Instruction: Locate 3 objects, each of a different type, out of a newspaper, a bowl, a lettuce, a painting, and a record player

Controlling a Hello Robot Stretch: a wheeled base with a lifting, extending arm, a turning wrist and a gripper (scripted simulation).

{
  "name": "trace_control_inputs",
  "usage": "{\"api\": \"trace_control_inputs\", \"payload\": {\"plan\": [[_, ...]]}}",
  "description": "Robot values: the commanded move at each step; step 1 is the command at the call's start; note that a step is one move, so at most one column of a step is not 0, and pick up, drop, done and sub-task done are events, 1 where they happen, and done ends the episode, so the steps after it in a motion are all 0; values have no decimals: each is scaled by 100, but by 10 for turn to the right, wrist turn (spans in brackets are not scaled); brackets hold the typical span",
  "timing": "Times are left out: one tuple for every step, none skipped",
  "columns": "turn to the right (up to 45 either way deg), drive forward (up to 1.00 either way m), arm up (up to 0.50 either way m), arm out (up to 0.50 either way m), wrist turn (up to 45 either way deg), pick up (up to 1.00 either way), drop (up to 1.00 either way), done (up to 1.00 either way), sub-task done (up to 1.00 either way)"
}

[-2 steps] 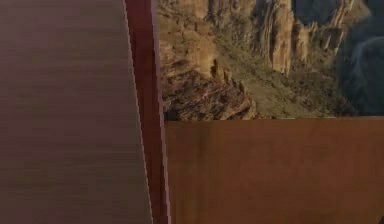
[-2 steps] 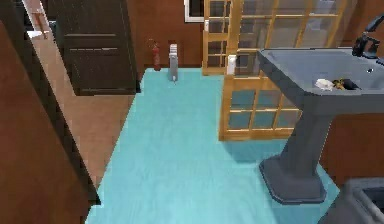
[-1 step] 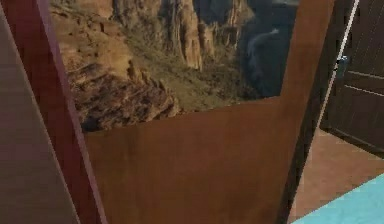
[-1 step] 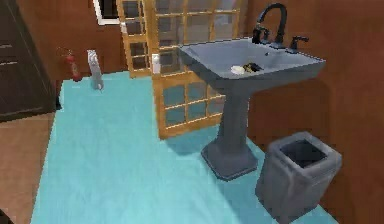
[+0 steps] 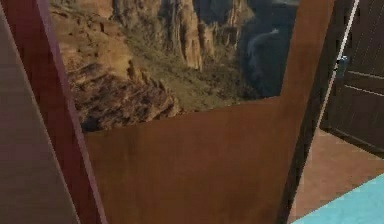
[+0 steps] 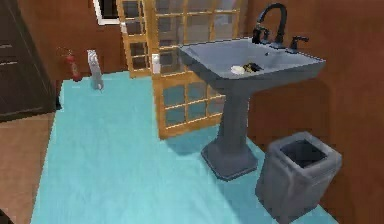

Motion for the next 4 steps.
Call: {"api": "trace_control_inputs", "payload": {"plan": [[-450, 0, 0, 0, 0, 0, 0, 0, 0], [-450, 0, 0, 0, 0, 0, 0, 0, 0], [-210, 0, 0, 0, 0, 0, 0, 0, 0], [0, 100, 0, 0, 0, 0, 0, 0, 0]]}}
